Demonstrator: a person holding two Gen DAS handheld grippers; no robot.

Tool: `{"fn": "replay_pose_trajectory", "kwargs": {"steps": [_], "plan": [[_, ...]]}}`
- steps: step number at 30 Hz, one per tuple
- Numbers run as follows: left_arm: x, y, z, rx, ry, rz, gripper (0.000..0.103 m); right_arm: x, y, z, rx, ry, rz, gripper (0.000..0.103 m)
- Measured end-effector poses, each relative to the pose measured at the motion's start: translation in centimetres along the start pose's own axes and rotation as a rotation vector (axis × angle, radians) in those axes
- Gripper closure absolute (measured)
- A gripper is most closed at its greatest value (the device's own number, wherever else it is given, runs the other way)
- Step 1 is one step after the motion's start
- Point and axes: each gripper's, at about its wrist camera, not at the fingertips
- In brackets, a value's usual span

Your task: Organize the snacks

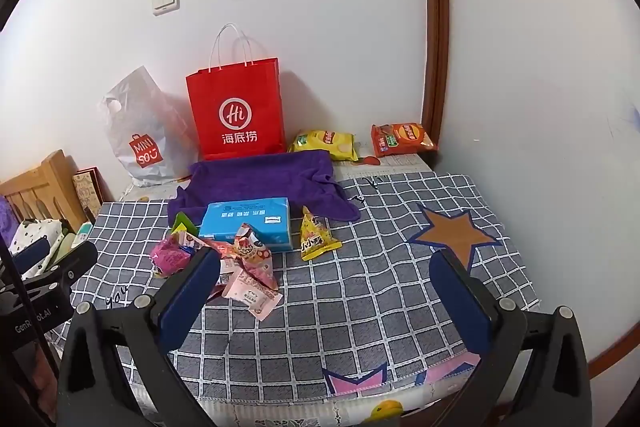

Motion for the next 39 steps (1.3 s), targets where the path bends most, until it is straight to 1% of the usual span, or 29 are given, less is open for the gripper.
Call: {"fn": "replay_pose_trajectory", "kwargs": {"steps": [7,8,14,20,25,26,30,37,39], "plan": [[-0.35,0.27,-0.58,-0.002,0.001,0.006,0.0,0.05,-0.02,-0.13,-0.001,0.001,0.001,0.0],[0.09,0.17,-0.3,-0.002,-0.003,0.008,0.0,0.05,-0.04,-0.14,-0.002,-0.001,0.001,0.0],[-0.14,-0.16,0.11,0.009,0.022,0.019,0.0,0.09,-0.13,-0.27,-0.003,0.0,-0.002,0.0],[-0.09,-0.09,0.09,0.01,0.03,0.023,0.0,0.01,-0.18,-0.3,-0.004,0.001,0.0,0.0],[-0.07,-0.03,0.07,0.005,0.034,0.02,0.0,0.03,-0.16,-0.3,-0.005,0.001,-0.002,0.0],[-0.17,-0.08,0.02,0.007,0.045,0.033,0.0,-0.01,-0.17,-0.27,-0.005,0.001,-0.001,0.0],[-0.04,-0.13,0.04,0.003,0.037,0.019,0.0,-0.04,-0.23,-0.32,-0.006,0.003,-0.001,0.0],[0.09,-0.27,-0.09,-0.02,0.05,0.04,0.0,0.05,-0.26,-0.34,-0.005,0.004,-0.008,0.0],[0.07,-0.21,0.01,-0.011,0.048,0.036,0.0,0.15,-0.23,-0.31,-0.004,0.002,-0.013,0.0]]}}
Point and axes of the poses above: each gripper's, at about its wrist camera, not at the fingertips, and z roughly the way its jaws point, x to its left, y to its top, and after that the axes turned 11 degrees about -y, right-handed
